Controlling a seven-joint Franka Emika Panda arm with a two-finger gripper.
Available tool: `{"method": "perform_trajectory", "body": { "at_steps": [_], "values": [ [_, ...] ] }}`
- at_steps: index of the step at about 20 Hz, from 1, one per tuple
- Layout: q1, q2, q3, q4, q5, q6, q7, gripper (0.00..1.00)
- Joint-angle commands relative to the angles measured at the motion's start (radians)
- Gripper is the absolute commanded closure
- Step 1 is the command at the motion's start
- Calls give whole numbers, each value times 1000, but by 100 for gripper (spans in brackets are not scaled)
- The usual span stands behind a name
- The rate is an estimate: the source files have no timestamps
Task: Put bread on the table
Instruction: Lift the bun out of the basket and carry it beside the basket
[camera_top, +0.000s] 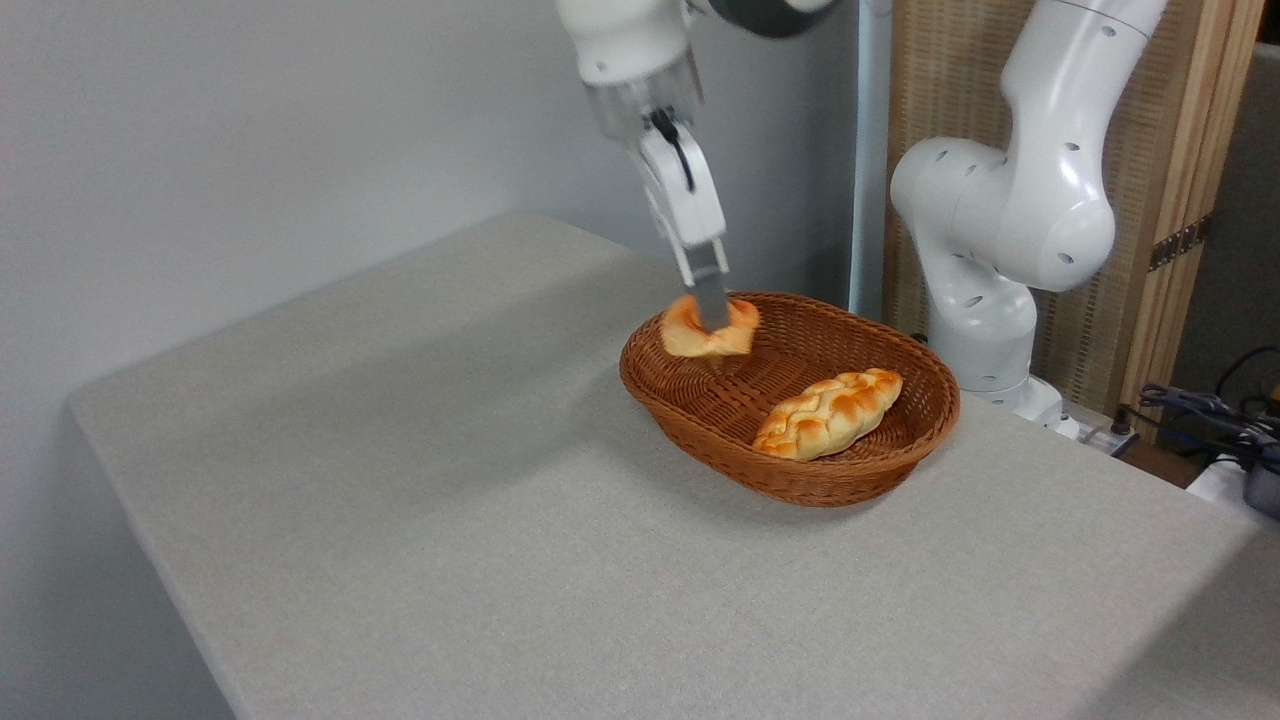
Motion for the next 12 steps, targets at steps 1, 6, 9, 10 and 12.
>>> {"method": "perform_trajectory", "body": {
  "at_steps": [1, 6, 9, 10, 12],
  "values": [
    [-3, 227, 17, 197, -17, 50, -72, 71],
    [-4, 351, 48, 200, -137, 383, -181, 67],
    [-4, 416, 48, 199, -143, 477, -190, 47],
    [-4, 423, 48, 197, -143, 482, -198, 37],
    [-4, 427, 48, 193, -143, 483, -198, 14]
  ]
}}
